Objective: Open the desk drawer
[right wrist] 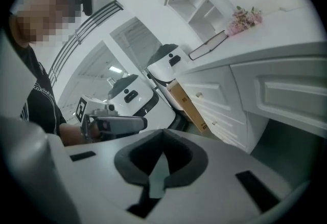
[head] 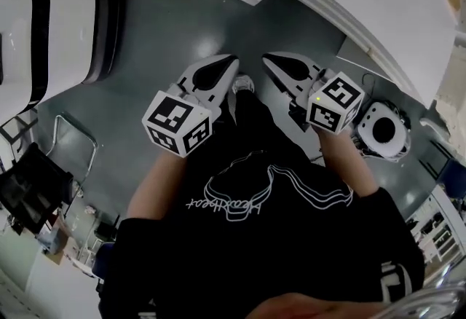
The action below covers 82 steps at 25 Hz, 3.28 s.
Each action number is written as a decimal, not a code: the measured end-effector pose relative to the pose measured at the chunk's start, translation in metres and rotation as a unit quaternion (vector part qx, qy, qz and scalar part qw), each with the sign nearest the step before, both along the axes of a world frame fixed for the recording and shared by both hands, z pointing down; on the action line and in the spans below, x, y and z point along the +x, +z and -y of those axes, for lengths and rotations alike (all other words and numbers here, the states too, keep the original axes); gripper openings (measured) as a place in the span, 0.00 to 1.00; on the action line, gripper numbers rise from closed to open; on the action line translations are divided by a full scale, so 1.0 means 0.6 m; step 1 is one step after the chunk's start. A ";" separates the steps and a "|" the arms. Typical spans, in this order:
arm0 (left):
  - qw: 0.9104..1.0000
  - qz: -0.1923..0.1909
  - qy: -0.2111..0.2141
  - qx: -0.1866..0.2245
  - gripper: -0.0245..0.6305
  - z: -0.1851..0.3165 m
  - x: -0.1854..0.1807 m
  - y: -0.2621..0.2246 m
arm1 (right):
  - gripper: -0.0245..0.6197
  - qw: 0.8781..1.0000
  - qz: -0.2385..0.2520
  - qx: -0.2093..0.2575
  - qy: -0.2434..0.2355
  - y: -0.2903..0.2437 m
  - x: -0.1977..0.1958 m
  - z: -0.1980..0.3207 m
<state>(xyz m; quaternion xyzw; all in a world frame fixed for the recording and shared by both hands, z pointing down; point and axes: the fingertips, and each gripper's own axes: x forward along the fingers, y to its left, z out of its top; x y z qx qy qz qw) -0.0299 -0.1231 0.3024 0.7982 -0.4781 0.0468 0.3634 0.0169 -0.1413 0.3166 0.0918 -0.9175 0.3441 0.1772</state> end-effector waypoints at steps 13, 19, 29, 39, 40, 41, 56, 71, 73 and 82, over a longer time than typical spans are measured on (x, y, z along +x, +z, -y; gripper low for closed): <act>0.999 -0.028 0.003 -0.015 0.04 0.081 -0.103 0.246 | 0.05 0.997 -0.012 -0.037 0.072 0.214 -0.099 0.085; 0.999 -0.015 -0.032 -0.005 0.05 0.133 -0.157 0.316 | 0.05 0.995 -0.013 -0.033 0.092 0.281 -0.130 0.105; 0.998 0.050 -0.016 0.019 0.06 0.187 -0.187 0.400 | 0.05 0.992 -0.011 -0.021 0.121 0.341 -0.150 0.126; 0.997 0.072 -0.009 0.026 0.25 0.242 -0.210 0.477 | 0.05 0.990 -0.020 -0.042 0.131 0.388 -0.162 0.105; 0.997 0.077 -0.011 0.025 0.26 0.246 -0.214 0.485 | 0.05 0.990 -0.019 -0.044 0.134 0.390 -0.163 0.104; 0.996 0.083 -0.012 0.023 0.26 0.250 -0.218 0.491 | 0.05 0.990 -0.019 -0.045 0.135 0.391 -0.163 0.103; 0.982 0.189 0.005 0.003 0.26 0.339 -0.229 0.577 | 0.05 0.988 -0.030 -0.029 0.149 0.390 -0.131 0.143; 0.976 0.215 0.016 -0.009 0.18 0.364 -0.222 0.597 | 0.05 0.986 -0.012 -0.022 0.164 0.371 -0.127 0.153; 0.976 0.216 0.015 -0.009 0.18 0.364 -0.224 0.597 | 0.05 0.986 -0.012 -0.024 0.166 0.374 -0.128 0.151; 0.976 0.218 0.024 -0.009 0.17 0.359 -0.224 0.597 | 0.05 0.981 -0.012 -0.028 0.192 0.377 -0.123 0.148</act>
